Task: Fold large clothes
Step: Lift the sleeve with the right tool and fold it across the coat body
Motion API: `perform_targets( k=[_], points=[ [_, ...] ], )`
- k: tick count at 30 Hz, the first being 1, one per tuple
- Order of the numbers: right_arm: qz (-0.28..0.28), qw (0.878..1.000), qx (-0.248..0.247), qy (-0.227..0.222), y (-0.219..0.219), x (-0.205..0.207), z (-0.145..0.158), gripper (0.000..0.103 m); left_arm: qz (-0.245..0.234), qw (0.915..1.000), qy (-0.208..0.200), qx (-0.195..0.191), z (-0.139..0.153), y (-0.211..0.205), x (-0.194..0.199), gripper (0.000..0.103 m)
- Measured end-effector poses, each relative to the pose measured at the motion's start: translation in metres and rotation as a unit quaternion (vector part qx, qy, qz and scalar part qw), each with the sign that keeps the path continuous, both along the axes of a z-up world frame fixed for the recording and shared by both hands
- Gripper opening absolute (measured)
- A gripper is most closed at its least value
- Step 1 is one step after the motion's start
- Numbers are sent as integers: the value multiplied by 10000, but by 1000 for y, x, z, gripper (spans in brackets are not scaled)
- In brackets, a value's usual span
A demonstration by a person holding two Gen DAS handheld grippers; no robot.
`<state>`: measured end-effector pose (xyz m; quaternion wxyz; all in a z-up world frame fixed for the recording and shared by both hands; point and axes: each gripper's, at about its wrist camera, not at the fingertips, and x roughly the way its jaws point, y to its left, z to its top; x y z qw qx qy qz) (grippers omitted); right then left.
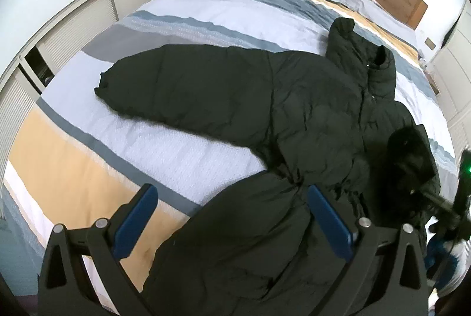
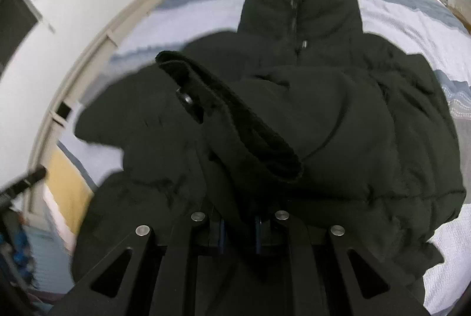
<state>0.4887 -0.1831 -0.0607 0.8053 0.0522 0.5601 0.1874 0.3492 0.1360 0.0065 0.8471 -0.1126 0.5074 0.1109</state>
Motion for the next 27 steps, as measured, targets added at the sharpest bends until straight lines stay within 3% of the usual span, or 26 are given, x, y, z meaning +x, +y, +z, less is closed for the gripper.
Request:
perform_targets(
  k=[5,8,12,15,19,22,27],
  points=[
    [106,9997,-148,151,-5,-9,-11,16,-26,10000,62,-5,-3,-9,4,103],
    [155,9997,-123,145,1,-15,-13,22,-138,9999,95,-20,-6,-18,7,103],
    [341,9989,-163,276,13,-22,-27,52,-270,9996,108,-65,-6,-32,11,103],
    [617,9978,-129,218,19,-34,-23,60,-330,9994,69,-67,-4,-42,18,103],
    [784,9968,23,138,9,-42,-3,60,-610,9981,-55,-105,-1,-69,35,103],
    [682,9974,64,-211,-22,-38,30,60,-957,9953,-131,-115,-2,-102,52,103],
    [248,9966,-361,-694,-85,-10,58,62,-1531,9876,-178,-302,-14,-172,86,103]
  ],
)
